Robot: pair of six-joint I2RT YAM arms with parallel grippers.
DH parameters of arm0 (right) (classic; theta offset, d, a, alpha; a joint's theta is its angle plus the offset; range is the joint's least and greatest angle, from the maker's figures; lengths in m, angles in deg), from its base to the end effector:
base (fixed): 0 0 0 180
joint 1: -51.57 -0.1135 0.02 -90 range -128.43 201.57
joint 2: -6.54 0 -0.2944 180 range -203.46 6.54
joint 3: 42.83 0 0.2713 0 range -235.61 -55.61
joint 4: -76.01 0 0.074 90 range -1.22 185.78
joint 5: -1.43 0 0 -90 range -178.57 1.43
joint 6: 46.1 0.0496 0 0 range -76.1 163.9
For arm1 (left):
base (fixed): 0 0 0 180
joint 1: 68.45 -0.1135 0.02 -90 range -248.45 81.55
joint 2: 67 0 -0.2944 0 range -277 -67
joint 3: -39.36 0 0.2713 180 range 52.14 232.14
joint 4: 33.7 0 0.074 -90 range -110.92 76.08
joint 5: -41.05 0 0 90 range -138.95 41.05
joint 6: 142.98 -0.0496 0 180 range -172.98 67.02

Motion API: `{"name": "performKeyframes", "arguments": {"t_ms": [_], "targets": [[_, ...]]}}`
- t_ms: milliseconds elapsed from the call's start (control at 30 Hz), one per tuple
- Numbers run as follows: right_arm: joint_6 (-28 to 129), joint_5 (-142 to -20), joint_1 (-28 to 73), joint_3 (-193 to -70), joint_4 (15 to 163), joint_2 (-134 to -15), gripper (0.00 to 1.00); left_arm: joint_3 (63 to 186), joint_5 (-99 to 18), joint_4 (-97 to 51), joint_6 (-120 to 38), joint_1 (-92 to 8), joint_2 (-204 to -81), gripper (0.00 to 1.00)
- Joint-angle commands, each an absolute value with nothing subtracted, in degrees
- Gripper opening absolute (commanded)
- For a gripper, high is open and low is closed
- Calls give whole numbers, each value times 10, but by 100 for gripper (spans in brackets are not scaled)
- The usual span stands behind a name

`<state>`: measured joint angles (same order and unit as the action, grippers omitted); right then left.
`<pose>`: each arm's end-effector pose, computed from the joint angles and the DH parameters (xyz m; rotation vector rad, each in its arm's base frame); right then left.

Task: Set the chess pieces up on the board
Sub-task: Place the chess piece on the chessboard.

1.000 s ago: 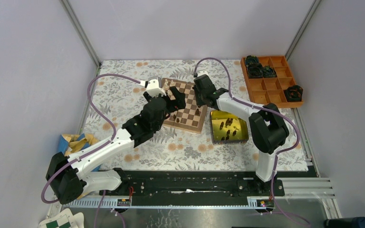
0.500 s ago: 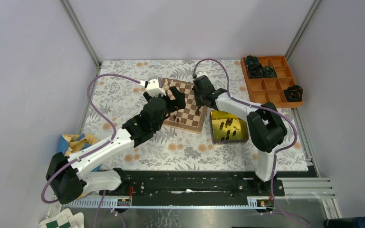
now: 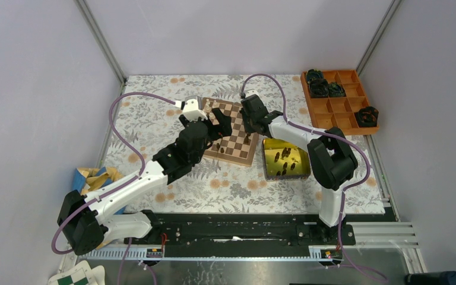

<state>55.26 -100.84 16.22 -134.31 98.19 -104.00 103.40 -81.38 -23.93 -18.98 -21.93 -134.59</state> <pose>0.3909 0.2644 0.2199 -0.3644 2.2481 0.1842 0.2197 -0.1931 0.3422 -0.2091 1.7822 -0.5057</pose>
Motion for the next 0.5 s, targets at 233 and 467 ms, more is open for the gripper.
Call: {"name": "performKeyframes", "arguments": {"t_ms": [233,467], "targets": [[544,-995,156,-1351,966,-1040,31,1027,-828,-257,-183,-217,-1346,99],[536,-996,156,-1346,954,-1024,37,1028,-827,-257,-181,-217,-1348,99]]}}
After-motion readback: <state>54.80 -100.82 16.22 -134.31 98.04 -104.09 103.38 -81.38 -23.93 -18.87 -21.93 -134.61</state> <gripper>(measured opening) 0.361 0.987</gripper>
